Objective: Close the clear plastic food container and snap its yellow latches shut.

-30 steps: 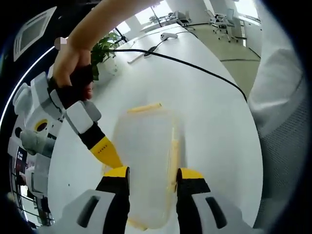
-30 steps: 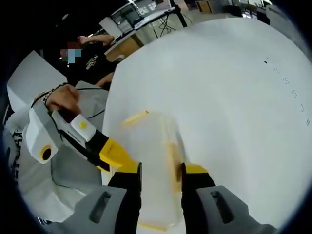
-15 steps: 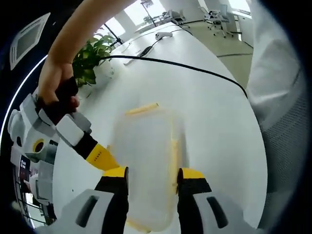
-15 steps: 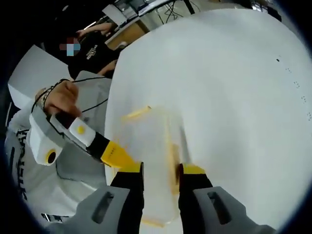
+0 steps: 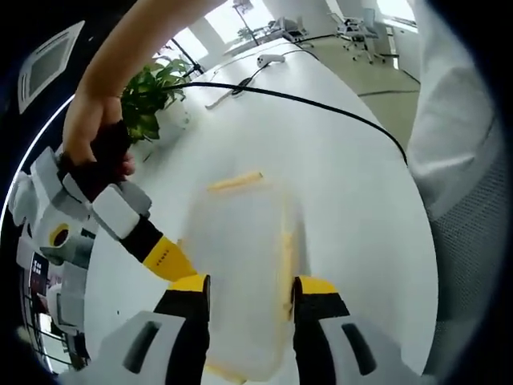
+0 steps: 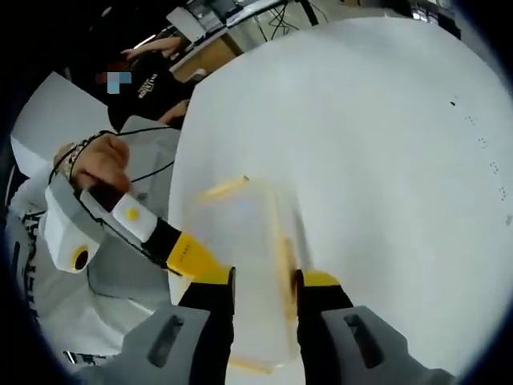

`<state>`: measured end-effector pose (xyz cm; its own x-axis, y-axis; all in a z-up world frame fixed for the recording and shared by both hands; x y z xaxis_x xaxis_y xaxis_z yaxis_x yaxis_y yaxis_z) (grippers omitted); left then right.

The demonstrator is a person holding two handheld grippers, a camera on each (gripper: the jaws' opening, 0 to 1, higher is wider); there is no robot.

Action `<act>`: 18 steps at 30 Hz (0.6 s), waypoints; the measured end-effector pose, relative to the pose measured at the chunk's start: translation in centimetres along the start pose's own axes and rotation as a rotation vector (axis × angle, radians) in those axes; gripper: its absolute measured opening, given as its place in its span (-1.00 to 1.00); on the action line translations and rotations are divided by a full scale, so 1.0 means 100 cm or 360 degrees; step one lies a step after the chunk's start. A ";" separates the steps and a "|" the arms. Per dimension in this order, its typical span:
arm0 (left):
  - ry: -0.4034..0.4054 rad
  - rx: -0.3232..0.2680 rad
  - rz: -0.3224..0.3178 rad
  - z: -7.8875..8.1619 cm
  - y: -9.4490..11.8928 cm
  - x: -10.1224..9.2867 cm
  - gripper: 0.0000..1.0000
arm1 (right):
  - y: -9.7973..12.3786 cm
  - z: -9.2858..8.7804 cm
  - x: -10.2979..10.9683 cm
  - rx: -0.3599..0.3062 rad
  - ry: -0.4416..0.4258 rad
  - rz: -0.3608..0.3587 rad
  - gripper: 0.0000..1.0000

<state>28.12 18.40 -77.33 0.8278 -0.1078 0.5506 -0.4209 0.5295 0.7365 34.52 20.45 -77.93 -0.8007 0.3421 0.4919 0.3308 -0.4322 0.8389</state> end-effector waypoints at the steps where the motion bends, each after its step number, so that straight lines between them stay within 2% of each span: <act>1: 0.0022 -0.0008 -0.0004 0.001 0.001 0.000 -0.31 | 0.003 -0.001 0.002 -0.0015 0.0000 -0.0027 -0.48; 2: 0.0057 -0.0009 -0.0010 0.000 0.003 0.002 -0.32 | 0.004 0.002 0.002 -0.0047 0.0055 -0.0108 -0.50; 3: 0.0107 -0.0002 -0.0016 -0.001 0.005 0.001 -0.34 | 0.009 0.005 0.003 -0.0092 0.0179 -0.0151 -0.56; 4: 0.0102 -0.0014 -0.0018 -0.001 0.008 0.003 -0.34 | 0.014 0.009 0.009 -0.0164 0.0296 -0.0159 -0.57; 5: 0.0071 -0.0014 -0.0023 -0.003 0.011 0.002 -0.34 | 0.018 0.009 0.015 -0.0207 0.0248 -0.0146 -0.52; 6: 0.0033 0.0000 -0.0033 -0.005 0.015 0.003 -0.32 | 0.021 0.011 0.018 -0.0239 0.0202 -0.0132 -0.35; 8: 0.0054 0.0019 -0.0044 -0.011 0.023 0.006 -0.29 | 0.032 0.016 0.014 -0.0303 0.0245 -0.0180 -0.06; 9: 0.0113 0.0016 -0.0036 -0.015 0.028 0.009 -0.24 | 0.039 0.010 0.015 -0.0299 0.0268 -0.0214 0.07; 11: 0.0203 0.0036 -0.0036 -0.023 0.035 0.015 -0.10 | 0.047 0.002 0.016 -0.0293 0.0321 -0.0259 0.12; 15: 0.0347 0.0001 -0.0064 -0.029 0.044 0.021 0.26 | 0.055 -0.012 0.019 -0.0313 0.0339 -0.0303 0.12; 18: 0.0337 0.0027 -0.0053 -0.036 0.047 0.028 0.28 | 0.057 -0.023 0.019 -0.0315 0.0339 -0.0316 0.11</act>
<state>29.81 23.64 -73.71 0.9002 0.0553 0.4321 -0.3966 0.5141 0.7605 33.73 16.73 -72.73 -0.9328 0.2628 0.2467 0.0719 -0.5352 0.8417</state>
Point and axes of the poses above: the point that each gripper's makers call its tool centre point, and the gripper's own axes: y roughly backward along the fingers, x roughly to its left, z roughly out of its top, the point moved 1 cm from there along y, roughly backward along the fingers, and after that the axes turned 12 degrees about -y, right-handed, at the moved point
